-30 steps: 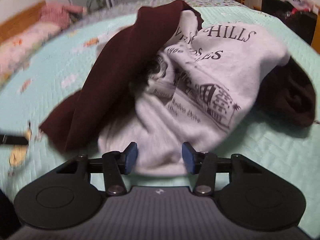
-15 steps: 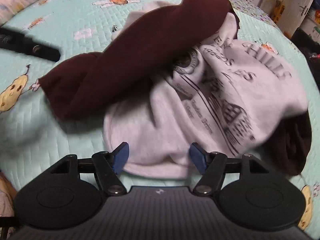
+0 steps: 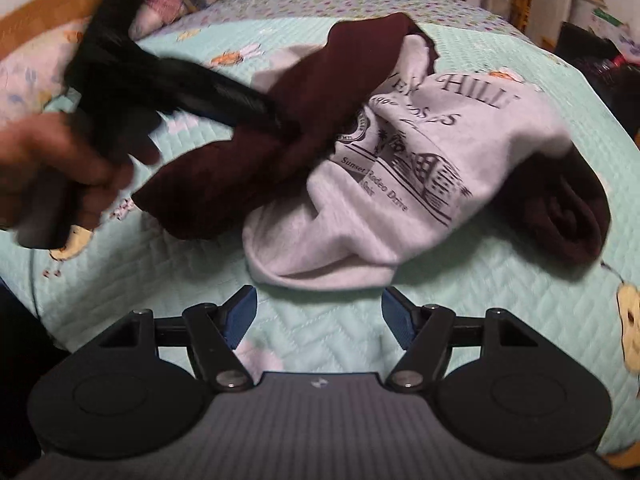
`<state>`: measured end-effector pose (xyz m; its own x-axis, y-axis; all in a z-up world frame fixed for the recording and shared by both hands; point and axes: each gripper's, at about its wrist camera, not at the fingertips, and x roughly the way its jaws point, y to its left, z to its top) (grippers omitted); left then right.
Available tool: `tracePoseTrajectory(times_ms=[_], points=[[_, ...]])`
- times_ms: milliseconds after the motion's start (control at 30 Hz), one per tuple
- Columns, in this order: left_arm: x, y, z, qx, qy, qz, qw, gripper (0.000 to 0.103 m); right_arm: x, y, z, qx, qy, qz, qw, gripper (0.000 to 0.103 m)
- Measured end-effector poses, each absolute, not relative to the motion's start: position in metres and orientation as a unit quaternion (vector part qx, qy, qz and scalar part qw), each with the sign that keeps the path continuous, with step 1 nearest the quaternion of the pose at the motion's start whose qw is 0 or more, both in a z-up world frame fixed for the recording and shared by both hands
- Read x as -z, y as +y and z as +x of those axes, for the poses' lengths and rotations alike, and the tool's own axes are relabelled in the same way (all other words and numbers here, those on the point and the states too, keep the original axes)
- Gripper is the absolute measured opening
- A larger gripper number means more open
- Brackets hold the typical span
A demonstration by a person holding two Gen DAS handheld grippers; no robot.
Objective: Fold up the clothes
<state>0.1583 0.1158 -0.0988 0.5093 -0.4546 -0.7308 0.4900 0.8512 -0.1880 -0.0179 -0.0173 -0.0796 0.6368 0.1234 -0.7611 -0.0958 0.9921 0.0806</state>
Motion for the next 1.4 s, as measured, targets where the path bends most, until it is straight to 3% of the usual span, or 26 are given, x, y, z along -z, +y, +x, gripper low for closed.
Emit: tracePoseTrajectory(times_ms=[33,67,100,267,567,833,1067,1133,1333,1400], points=[[0.103,0.117,0.16,0.272,0.42,0.01,0.866,0.047,0.08,-0.018,-0.021,-0.057,0.42,0.022,0.905,0.073],[0.105,0.119,0.16,0.275,0.426,-0.004,0.862,0.024,0.08,-0.019,-0.024,-0.053,0.419,0.027,0.906,0.073],[0.105,0.12,0.159,0.276,0.428,-0.015,0.86,0.017,0.08,-0.02,-0.027,-0.05,0.417,0.032,0.907,0.073],[0.085,0.124,0.125,0.231,0.382,0.04,0.894,0.01,0.079,-0.017,-0.031,-0.048,0.411,0.044,0.909,0.073],[0.069,0.183,0.085,0.182,0.371,0.017,0.91,0.01,0.075,-0.008,-0.037,-0.055,0.396,0.054,0.915,0.073],[0.079,0.19,0.07,0.194,0.396,0.021,0.897,0.011,0.057,0.004,-0.034,-0.067,0.38,0.062,0.921,0.073],[0.071,0.221,0.07,0.186,0.423,-0.061,0.885,0.022,0.039,0.011,-0.017,-0.072,0.352,0.075,0.93,0.079],[0.067,0.23,0.066,0.192,0.421,-0.079,0.883,0.022,0.044,0.008,-0.006,-0.077,0.347,0.101,0.929,0.085],[0.049,0.249,0.055,0.222,0.4,-0.124,0.881,0.032,0.114,-0.015,0.025,0.01,0.454,0.152,0.878,0.084],[0.044,0.247,0.06,0.221,0.391,-0.132,0.884,0.039,0.114,-0.015,0.011,0.003,0.439,0.153,0.885,0.084]])
